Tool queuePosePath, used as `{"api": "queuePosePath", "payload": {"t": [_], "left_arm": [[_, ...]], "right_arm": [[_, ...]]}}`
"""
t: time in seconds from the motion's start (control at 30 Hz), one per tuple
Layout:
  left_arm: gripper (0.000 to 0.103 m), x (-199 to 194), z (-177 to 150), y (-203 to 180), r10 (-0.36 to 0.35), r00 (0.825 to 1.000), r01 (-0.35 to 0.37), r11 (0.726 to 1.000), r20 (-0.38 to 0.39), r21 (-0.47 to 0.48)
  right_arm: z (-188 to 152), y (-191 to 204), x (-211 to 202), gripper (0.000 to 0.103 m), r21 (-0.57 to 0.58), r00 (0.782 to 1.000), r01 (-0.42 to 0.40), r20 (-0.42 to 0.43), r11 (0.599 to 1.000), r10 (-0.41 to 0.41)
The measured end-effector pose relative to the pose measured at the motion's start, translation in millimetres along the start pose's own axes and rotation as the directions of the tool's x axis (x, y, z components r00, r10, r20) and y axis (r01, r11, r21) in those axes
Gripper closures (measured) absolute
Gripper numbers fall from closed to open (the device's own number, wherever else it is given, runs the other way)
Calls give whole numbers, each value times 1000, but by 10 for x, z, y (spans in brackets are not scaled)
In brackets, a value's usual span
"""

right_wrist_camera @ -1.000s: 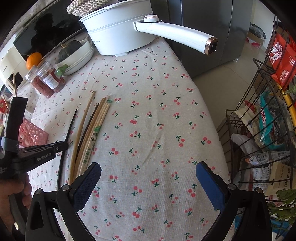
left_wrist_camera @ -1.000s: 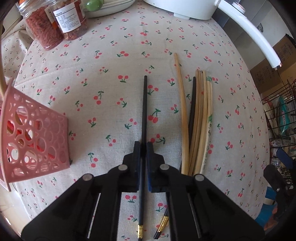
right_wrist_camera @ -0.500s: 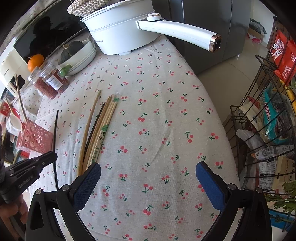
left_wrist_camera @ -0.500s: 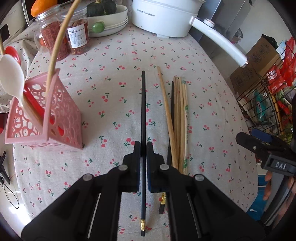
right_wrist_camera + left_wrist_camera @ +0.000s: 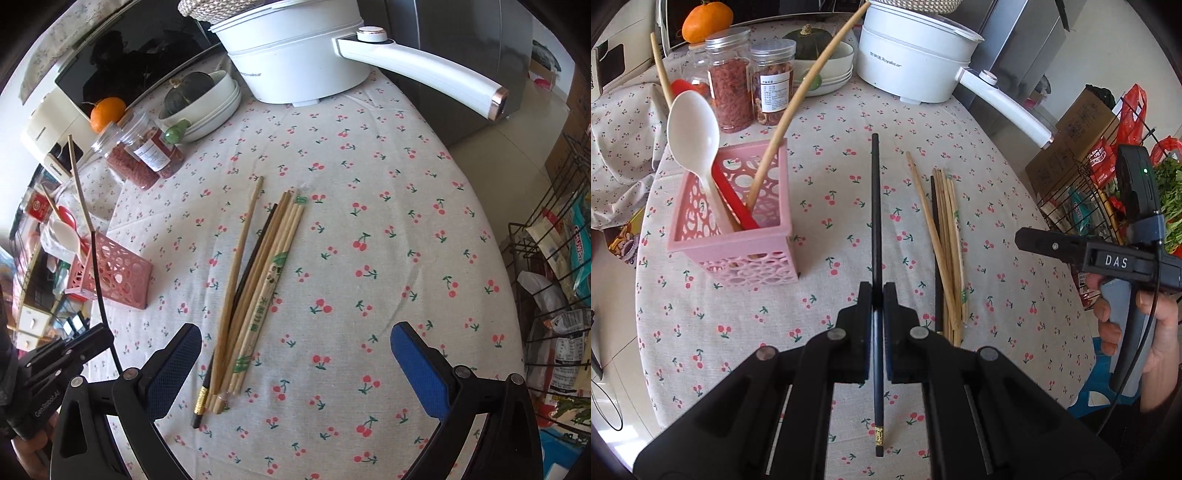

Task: Organize utensils
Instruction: 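Lift the black chopstick with the left gripper while the right gripper grasps a wooden chopstick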

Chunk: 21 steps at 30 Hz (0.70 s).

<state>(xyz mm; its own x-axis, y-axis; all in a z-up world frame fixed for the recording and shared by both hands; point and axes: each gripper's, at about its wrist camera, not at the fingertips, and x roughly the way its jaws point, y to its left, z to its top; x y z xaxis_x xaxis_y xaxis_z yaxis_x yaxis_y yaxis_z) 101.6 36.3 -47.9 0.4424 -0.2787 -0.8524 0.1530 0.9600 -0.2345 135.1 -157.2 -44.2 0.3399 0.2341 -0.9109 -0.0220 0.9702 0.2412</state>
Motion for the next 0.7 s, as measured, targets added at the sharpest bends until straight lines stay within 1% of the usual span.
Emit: {"api": "queuePosePath", "payload": {"t": [0.03,0.07,0.1,0.13,0.2,0.27,0.3,0.33,0.4,0.47,0.57,0.7], "left_arm": [[96,-6,-8,26,-6,1000,6,1000,7,-2],[97,-11,-12,55,-16,1000,16,1000,6,-5],[96,-12,-8,81,-25,1000,25,1000,0,-8],[96,-11,0,102,-32,999,32,999,-1,-12],[97,-29,6,146,-44,999,44,999,3,-22],[96,-55,9,194,-56,998,56,998,6,-35],[96,-70,10,219,-59,998,59,997,8,-41],[96,-92,4,251,-60,998,61,997,11,-47],[97,-117,-4,296,-63,998,64,996,15,-60],[96,-125,-7,325,-63,998,64,996,18,-68],[96,-133,-16,363,-66,998,67,995,15,-79],[96,-137,-24,386,-68,998,69,994,13,-88]], "right_arm": [[21,34,18,4,-2,1000,-11,2,1000,11],[41,72,39,14,-2,1000,-25,1,1000,25],[64,108,75,28,-1,999,-44,-4,999,44],[88,141,130,34,5,998,-68,-17,998,68],[126,217,259,53,16,992,-119,-45,993,120],[165,309,390,65,16,986,-149,-66,989,150],[182,357,444,69,11,985,-155,-73,988,155],[210,402,495,71,2,986,-152,-75,988,151],[275,495,579,79,-27,990,-125,-68,992,123],[333,561,647,82,-54,994,-102,-54,993,99],[406,614,756,84,-77,996,-75,-45,994,72],[455,631,887,85,-88,999,4,-35,996,-7]]}}
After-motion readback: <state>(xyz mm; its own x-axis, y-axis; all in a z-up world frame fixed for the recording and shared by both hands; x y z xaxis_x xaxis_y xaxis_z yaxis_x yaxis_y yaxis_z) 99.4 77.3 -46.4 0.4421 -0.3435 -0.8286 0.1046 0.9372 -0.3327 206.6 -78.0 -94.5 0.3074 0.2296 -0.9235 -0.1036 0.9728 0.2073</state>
